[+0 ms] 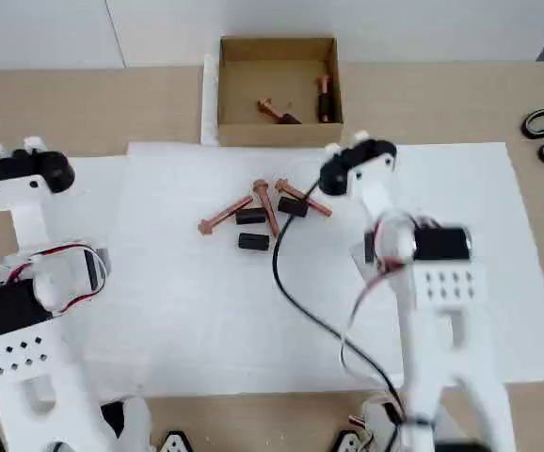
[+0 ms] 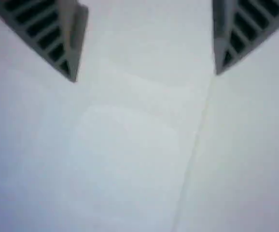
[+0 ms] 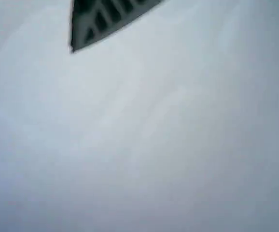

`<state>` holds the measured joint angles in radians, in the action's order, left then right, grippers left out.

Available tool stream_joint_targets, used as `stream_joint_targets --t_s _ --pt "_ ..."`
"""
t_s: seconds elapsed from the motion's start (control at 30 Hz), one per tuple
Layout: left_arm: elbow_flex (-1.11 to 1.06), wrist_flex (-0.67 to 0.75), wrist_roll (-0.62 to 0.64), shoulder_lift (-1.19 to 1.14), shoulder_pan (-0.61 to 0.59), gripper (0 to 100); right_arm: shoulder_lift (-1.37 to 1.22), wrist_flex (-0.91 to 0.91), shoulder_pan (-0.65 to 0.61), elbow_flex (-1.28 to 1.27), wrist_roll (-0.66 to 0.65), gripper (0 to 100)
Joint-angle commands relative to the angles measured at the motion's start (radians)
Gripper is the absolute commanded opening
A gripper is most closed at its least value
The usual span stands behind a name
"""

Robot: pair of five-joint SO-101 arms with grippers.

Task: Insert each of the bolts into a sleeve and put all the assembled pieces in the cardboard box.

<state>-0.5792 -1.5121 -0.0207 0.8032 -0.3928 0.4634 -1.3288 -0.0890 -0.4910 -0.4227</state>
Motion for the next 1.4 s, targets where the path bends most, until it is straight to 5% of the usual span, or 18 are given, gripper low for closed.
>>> stream_joint_targets --t_s 0.0,0.33,0.6,1.37 --pt "0.045 -0.025 -0.003 0.000 -0.003 17 -0.182 0.022 -0.048 0.135 -0.011 14.2" --pt "0.044 0.025 0.087 0.000 -0.006 17 -0.515 0.015 -0.329 0.394 -0.115 14.3" --pt "0.045 0.025 0.141 0.000 -0.132 18 -0.651 0.021 -0.450 0.559 -0.124 14.3" --pt "0.044 0.009 0.140 0.000 -0.133 18 -0.897 0.130 -0.495 0.660 -0.137 21.4"
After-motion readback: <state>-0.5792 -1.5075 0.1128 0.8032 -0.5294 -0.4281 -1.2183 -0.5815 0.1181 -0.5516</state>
